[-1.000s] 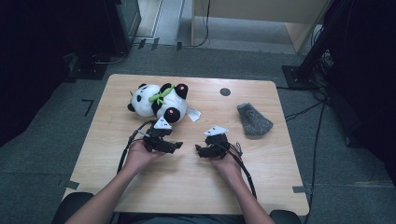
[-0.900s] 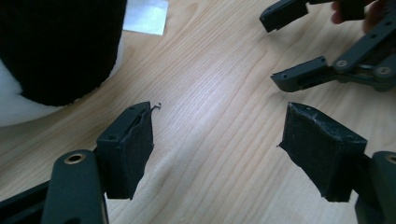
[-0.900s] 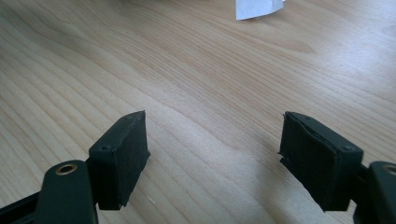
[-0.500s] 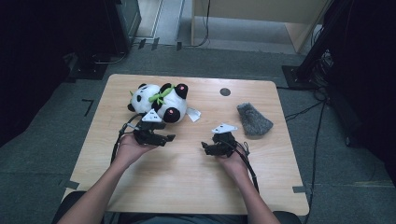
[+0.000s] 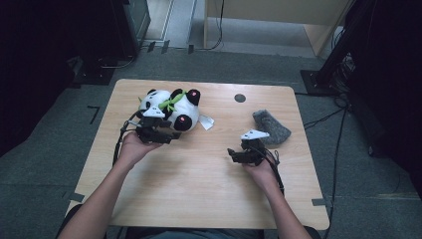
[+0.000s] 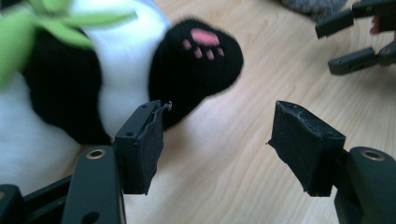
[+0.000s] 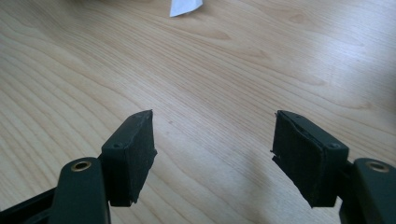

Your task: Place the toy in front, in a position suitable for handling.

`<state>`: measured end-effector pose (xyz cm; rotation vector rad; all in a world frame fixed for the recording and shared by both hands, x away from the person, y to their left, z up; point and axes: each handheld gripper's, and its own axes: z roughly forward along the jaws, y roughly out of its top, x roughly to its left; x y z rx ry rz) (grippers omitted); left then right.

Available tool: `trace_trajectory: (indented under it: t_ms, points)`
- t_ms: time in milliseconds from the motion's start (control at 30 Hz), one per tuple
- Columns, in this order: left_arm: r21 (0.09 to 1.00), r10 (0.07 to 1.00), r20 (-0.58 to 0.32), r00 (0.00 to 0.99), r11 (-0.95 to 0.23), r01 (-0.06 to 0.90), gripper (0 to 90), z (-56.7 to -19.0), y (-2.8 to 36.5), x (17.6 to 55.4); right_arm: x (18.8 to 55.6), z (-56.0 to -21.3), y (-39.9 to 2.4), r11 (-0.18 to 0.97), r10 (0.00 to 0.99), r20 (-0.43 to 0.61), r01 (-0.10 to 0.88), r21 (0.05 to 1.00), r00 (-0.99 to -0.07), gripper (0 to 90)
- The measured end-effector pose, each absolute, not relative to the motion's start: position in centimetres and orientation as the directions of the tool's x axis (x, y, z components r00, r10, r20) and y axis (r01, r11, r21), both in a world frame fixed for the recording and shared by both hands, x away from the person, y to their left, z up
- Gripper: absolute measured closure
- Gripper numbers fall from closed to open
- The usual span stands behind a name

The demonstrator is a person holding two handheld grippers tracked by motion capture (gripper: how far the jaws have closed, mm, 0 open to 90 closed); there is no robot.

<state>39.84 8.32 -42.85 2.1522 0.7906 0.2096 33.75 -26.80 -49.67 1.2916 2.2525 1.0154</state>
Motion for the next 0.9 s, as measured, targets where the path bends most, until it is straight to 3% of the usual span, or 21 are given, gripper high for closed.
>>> trace_trajectory:
  t_ms: [233,600,900]
  points:
    - [0.753,0.607,-0.115,0.787,-0.463,0.467,34.3,-41.7,8.7,41.2,33.9,-50.6,-27.6,0.284,0.869,0.093,0.643,0.711,-0.486,31.6]
    - [0.772,0.636,-0.154,0.756,-0.401,0.494,35.1,-40.5,9.7,43.1,33.7,-51.2,-29.1,0.289,0.883,0.059,0.638,0.714,-0.466,33.2]
    - [0.767,0.653,-0.116,0.748,-0.420,0.485,36.2,-39.8,9.7,45.2,33.4,-51.7,-30.1,0.296,0.890,0.030,0.627,0.721,-0.454,34.2]
